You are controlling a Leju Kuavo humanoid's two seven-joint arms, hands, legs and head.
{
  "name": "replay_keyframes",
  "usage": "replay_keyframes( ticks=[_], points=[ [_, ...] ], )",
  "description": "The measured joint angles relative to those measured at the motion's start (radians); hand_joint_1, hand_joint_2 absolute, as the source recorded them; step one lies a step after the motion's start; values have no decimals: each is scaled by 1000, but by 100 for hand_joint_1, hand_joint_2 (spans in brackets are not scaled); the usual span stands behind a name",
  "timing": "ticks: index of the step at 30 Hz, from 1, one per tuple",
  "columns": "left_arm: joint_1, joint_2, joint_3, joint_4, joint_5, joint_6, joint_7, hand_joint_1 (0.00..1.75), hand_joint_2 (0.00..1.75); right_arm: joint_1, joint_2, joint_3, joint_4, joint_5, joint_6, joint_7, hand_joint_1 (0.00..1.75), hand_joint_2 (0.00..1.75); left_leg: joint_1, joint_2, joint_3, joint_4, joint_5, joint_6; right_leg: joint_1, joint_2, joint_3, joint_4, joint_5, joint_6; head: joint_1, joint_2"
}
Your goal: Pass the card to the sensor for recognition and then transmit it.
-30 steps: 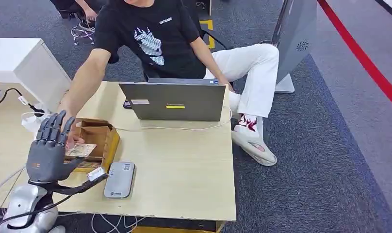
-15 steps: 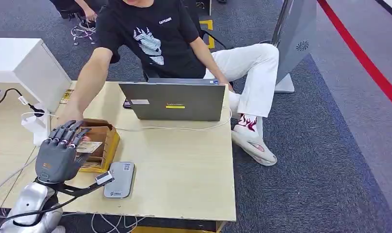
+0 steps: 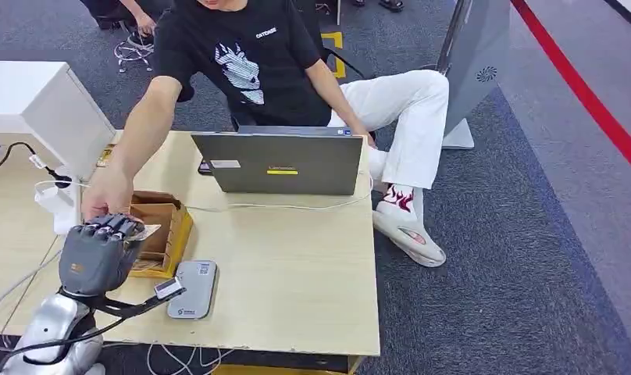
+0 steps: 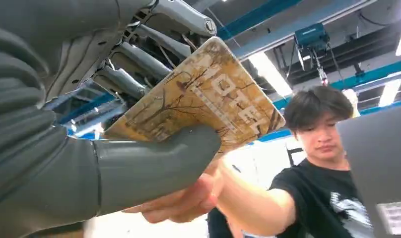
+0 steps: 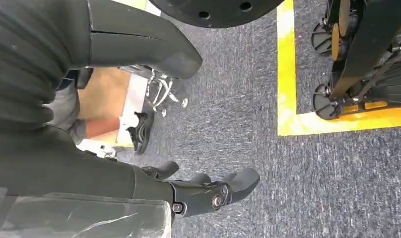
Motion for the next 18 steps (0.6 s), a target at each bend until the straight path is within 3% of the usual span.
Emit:
replay_keyframes(
  ticks=[6, 14, 18],
  points=[
    [19, -24, -80, 0, 30, -16, -26, 175, 175, 0, 2, -7, 0, 5, 0, -7, 0, 175, 0, 0, 0, 0, 0, 0, 0, 0, 0, 0, 0, 0, 0, 0],
    [22, -31, -102, 0, 42, -19, -25, 175, 175, 0, 5, -8, 0, 6, 0, -8, 0, 175, 0, 0, 0, 0, 0, 0, 0, 0, 0, 0, 0, 0, 0, 0],
    [27, -33, -124, 0, 58, -66, -39, 175, 175, 0, 6, -14, 0, 9, 2, -9, 0, 175, 0, 0, 0, 0, 0, 0, 0, 0, 0, 0, 0, 0, 0, 0]
  ],
)
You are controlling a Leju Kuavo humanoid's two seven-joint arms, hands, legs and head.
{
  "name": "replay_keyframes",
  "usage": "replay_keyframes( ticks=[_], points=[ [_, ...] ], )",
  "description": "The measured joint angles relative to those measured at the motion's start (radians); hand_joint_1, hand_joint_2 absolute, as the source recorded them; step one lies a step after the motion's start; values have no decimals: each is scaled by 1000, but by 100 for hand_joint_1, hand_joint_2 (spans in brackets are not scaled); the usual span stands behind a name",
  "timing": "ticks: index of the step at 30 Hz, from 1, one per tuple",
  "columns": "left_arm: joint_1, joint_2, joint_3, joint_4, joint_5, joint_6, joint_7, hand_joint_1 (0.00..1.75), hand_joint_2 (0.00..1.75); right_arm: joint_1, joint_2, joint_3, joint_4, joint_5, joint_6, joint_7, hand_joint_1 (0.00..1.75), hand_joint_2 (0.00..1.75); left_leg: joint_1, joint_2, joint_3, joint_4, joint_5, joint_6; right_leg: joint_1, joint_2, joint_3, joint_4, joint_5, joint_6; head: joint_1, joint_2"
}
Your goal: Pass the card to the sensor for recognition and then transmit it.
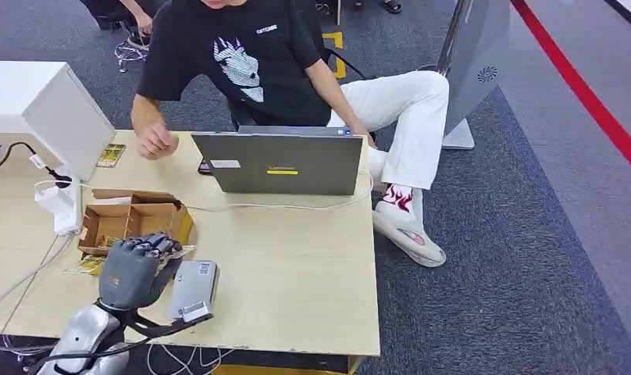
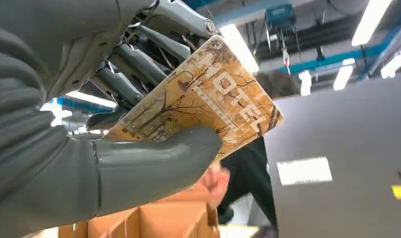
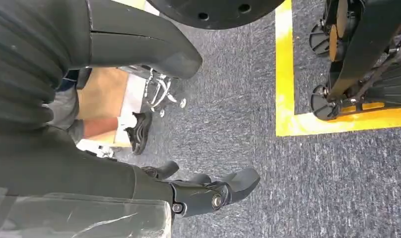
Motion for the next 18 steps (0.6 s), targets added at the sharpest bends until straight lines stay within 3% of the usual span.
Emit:
replay_keyframes(
  ticks=[7, 13, 18],
  points=[
    [5, 18, -46, 30, 6, -63, 17, 175, 175, 0, 2, -15, 0, 9, 2, 0, 0, 175, 0, 0, 0, 0, 0, 0, 0, 0, 0, 0, 0, 0, 0, 0],
    [5, 45, -53, 56, -58, -81, 82, 175, 175, 1, 2, -19, 0, 10, 1, 0, 0, 175, 0, 0, 0, 0, 0, 0, 0, 0, 0, 0, 0, 0, 0, 0],
    [-29, 53, -54, 158, -65, -90, 116, 175, 175, 0, 2, -26, 0, 26, 10, 0, 0, 175, 0, 0, 0, 0, 0, 0, 0, 0, 0, 0, 0, 0, 0, 0]
  ],
)
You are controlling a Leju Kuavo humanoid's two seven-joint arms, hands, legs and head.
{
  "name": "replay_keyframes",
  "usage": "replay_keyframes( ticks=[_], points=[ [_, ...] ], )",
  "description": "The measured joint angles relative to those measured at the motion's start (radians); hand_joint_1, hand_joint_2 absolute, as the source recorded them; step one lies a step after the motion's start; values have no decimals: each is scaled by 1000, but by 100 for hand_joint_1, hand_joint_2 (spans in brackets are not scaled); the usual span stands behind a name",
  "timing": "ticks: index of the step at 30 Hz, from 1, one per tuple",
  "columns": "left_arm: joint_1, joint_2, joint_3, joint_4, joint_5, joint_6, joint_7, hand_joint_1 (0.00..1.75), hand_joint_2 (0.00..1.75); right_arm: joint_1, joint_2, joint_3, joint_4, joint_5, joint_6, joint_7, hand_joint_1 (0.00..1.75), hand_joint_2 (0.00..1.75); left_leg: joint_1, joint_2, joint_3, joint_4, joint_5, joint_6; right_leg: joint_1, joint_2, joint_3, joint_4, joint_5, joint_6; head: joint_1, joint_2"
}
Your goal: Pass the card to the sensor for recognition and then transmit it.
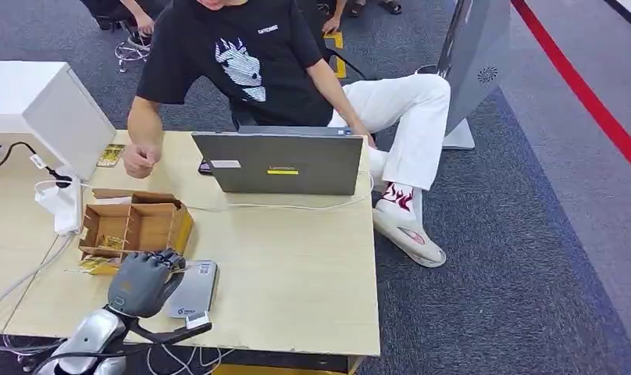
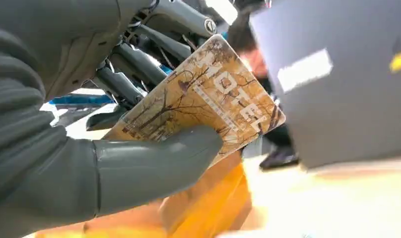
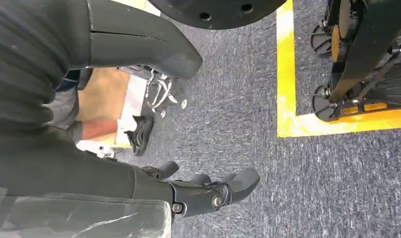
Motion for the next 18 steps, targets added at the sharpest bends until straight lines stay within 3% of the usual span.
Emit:
replay_keyframes(
  ticks=[8, 18],
  points=[
    [-48, -10, -1, 196, -4, 16, 8, 175, 175, 0, 0, -7, 0, 15, 6, 0, 0, 175, 0, 0, 0, 0, 0, 0, 0, 0, 0, 0, 0, 0, 0, 0],
    [-79, -21, -1, 260, -2, 29, 10, 175, 175, 0, 0, -11, 0, 26, 6, 0, 0, 175, 0, 0, 1, 0, 1, 0, 0, 0, 1, 0, 0, 0, 0, 0]
  ],
)
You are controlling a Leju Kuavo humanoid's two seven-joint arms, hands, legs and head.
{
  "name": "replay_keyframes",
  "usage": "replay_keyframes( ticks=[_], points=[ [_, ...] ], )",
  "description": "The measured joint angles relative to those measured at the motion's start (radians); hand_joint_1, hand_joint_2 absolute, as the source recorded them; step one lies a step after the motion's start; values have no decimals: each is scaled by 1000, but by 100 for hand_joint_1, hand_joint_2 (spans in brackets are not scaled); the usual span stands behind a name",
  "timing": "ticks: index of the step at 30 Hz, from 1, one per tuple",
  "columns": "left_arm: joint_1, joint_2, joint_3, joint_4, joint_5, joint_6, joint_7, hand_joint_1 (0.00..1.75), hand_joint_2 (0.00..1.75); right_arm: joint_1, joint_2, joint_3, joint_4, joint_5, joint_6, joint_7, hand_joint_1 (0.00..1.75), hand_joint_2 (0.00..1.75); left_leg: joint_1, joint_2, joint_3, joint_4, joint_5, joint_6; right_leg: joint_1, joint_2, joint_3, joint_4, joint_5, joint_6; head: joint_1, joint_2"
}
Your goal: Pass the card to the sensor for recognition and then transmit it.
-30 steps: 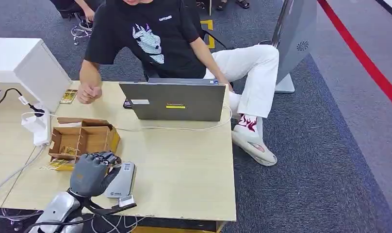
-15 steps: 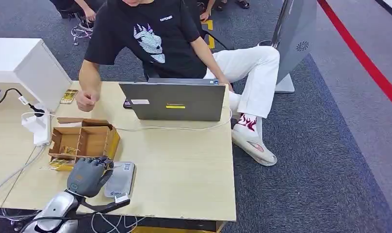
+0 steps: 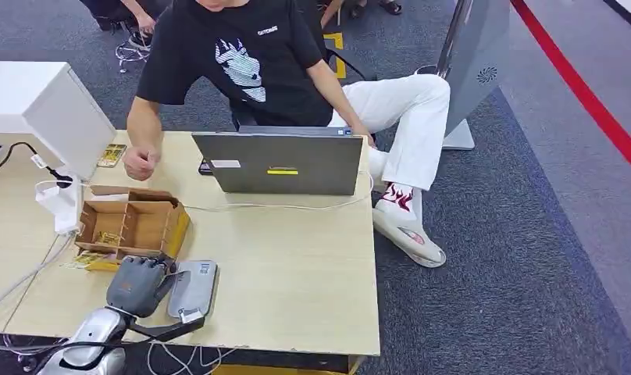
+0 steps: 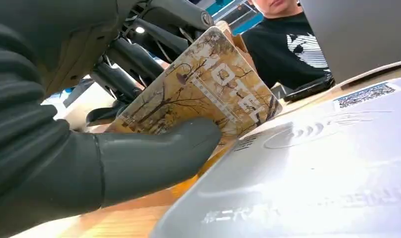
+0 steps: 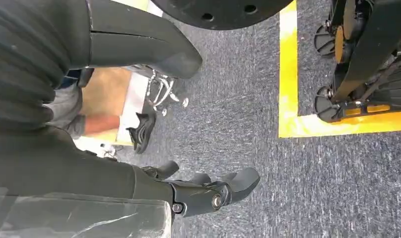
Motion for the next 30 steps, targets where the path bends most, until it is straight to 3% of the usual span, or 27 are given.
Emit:
replay_keyframes(
  ticks=[10, 16, 30],
  points=[
    [-2, -11, 0, 5, -2, 43, -8, 175, 175, 0, 0, -5, 0, 10, 0, 0, 0, 175, 0, 0, 0, 0, 1, 0, 0, 0, 0, 0, 1, 0, 0, 0],
    [-3, -12, 0, -40, 3, 111, -14, 175, 175, 0, 1, -8, 0, 24, -2, 0, 0, 175, 0, 0, 0, 0, 1, 0, 0, 0, 0, 0, 1, 0, 0, 0],
    [-17, 5, 0, -145, 11, 119, -11, 175, 175, 0, 1, -23, 0, 37, -2, 0, 0, 175, 0, 0, 0, 0, 1, 0, 0, 0, -1, 0, 1, -1, 0, 0]
  ],
)
